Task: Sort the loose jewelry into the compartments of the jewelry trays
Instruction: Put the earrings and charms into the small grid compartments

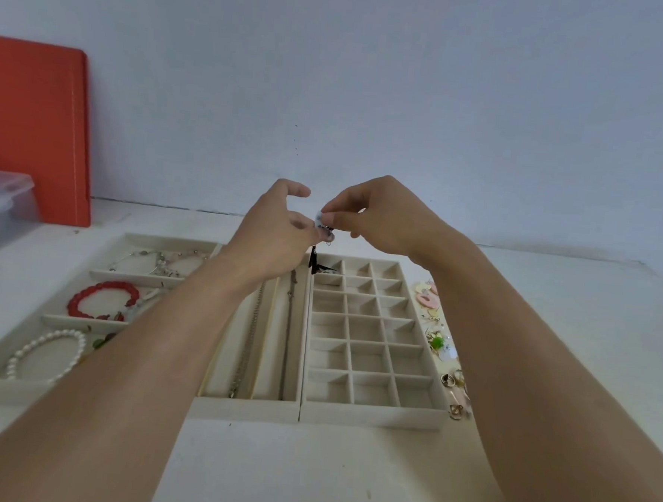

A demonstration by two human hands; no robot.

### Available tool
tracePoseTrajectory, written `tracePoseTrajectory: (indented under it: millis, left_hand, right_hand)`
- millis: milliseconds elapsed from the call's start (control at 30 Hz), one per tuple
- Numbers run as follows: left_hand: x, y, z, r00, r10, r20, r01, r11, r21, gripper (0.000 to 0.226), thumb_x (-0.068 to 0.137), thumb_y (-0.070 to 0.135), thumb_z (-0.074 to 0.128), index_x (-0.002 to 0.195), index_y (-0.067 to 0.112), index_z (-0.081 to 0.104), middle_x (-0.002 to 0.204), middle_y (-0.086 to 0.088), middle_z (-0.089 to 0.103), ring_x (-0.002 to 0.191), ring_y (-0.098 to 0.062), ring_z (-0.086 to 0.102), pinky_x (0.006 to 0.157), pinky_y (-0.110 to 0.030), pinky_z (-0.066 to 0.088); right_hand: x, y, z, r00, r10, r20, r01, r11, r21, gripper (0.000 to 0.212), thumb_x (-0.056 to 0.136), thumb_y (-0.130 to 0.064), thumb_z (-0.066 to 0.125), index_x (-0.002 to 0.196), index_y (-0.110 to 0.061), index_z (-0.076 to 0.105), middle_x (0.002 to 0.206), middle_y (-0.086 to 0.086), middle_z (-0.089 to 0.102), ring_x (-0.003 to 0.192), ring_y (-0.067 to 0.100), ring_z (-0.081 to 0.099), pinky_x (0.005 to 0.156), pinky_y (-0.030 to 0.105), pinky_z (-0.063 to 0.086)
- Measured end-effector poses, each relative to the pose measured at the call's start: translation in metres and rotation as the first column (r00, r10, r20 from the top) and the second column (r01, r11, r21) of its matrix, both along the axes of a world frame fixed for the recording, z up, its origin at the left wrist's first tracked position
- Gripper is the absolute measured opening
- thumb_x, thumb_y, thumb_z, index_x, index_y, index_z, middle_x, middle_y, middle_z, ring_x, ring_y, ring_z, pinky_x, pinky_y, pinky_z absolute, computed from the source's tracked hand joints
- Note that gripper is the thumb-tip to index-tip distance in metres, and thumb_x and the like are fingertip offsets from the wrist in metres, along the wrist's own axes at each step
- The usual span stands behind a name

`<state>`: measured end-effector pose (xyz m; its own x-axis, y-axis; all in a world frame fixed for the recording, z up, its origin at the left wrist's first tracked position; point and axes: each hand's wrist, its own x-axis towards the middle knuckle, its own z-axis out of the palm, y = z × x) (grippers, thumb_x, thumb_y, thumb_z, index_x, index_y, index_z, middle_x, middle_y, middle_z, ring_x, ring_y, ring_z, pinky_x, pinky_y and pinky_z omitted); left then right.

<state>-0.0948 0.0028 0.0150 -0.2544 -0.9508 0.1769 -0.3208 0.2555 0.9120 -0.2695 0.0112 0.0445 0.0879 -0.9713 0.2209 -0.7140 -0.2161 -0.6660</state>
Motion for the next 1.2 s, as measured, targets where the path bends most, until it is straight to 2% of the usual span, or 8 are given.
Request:
tracePoseTrajectory:
  millis: [67,167,333,600,800,1033,1133,1200]
  left_hand:
    - [0.0,-0.001,0.0,1.0,0.002,0.004,-0.002,1.0,0.01,0.054,0.088,0.021,0.077,0.13,0.026,0.044,0.086,0.008,0.078,0.088,0.008,0.066,0.067,-0.015,0.04]
    - [0.001,-0.002,0.0,0.999,0.034,-0.034,-0.032,0.999,0.034,0.054,0.087,0.022,0.078,0.131,0.025,0.046,0.091,0.008,0.077,0.097,-0.002,0.066,0.07,-0.018,0.041]
    - [0.004,-0.005,0.0,0.992,0.082,-0.091,-0.08,0.996,0.031,0.045,0.089,0.022,0.076,0.127,0.025,0.051,0.088,0.01,0.077,0.087,-0.001,0.063,0.071,-0.022,0.043]
    - [0.001,-0.005,-0.004,0.996,0.063,-0.058,-0.062,0.998,0.021,0.035,0.093,0.014,0.07,0.124,0.024,0.057,0.097,0.01,0.076,0.093,-0.004,0.066,0.07,-0.019,0.042]
    - [0.002,-0.006,0.0,0.973,0.178,-0.147,-0.18,0.984,-0.003,0.033,0.093,0.014,0.067,0.124,0.024,0.059,0.101,0.011,0.073,0.091,-0.002,0.062,0.062,-0.014,0.039]
    - [0.002,-0.002,0.002,0.976,0.162,-0.147,-0.161,0.987,0.014,0.031,0.092,0.012,0.068,0.121,0.021,0.062,0.103,0.007,0.073,0.096,-0.006,0.065,0.064,-0.016,0.041]
    - [0.001,-0.001,0.002,0.977,0.159,-0.144,-0.157,0.987,0.022,0.029,0.091,0.011,0.069,0.118,0.02,0.064,0.102,0.006,0.073,0.096,-0.006,0.065,0.065,-0.016,0.04]
    - [0.001,-0.001,0.002,0.978,0.156,-0.138,-0.154,0.988,0.025,0.028,0.091,0.011,0.069,0.117,0.021,0.065,0.101,0.007,0.073,0.095,-0.005,0.065,0.065,-0.016,0.041]
  right_hand:
    - [0.0,0.0,-0.001,1.0,0.003,0.006,-0.003,1.0,0.004,0.009,0.091,-0.028,0.073,0.086,-0.023,0.079,0.08,-0.013,0.075,0.057,-0.007,0.056,0.054,0.004,0.042]
    - [-0.006,0.0,-0.001,0.995,-0.024,0.097,0.018,0.998,0.06,0.01,0.091,-0.03,0.073,0.084,-0.024,0.076,0.074,-0.019,0.073,0.06,-0.007,0.059,0.049,0.007,0.041]
    - [-0.009,0.0,-0.001,0.994,-0.039,0.106,0.02,0.984,0.177,0.013,0.088,-0.036,0.074,0.093,-0.024,0.075,0.088,-0.012,0.077,0.076,0.007,0.064,0.063,0.024,0.046]
    - [-0.008,-0.001,-0.004,0.99,-0.063,0.129,0.051,0.994,0.094,0.006,0.084,-0.026,0.08,0.083,-0.021,0.076,0.078,-0.009,0.077,0.058,-0.002,0.059,0.047,0.009,0.041]
    - [-0.01,-0.012,-0.018,0.976,-0.209,0.061,0.205,0.976,0.071,0.009,0.082,-0.022,0.082,0.078,-0.022,0.074,0.072,-0.008,0.076,0.059,0.009,0.061,0.049,0.014,0.044]
    - [-0.011,-0.019,-0.039,0.968,-0.246,0.047,0.24,0.965,0.108,0.007,0.079,-0.026,0.085,0.08,-0.023,0.078,0.079,-0.008,0.077,0.076,0.004,0.068,0.06,0.018,0.049]
    - [-0.01,-0.02,-0.045,0.963,-0.258,0.076,0.249,0.962,0.115,0.009,0.079,-0.027,0.085,0.083,-0.023,0.078,0.075,-0.011,0.077,0.062,-0.007,0.062,0.051,0.011,0.041]
    - [-0.009,-0.021,-0.047,0.963,-0.261,0.072,0.25,0.96,0.126,0.01,0.078,-0.028,0.086,0.083,-0.023,0.078,0.075,-0.009,0.077,0.062,-0.004,0.062,0.053,0.013,0.042]
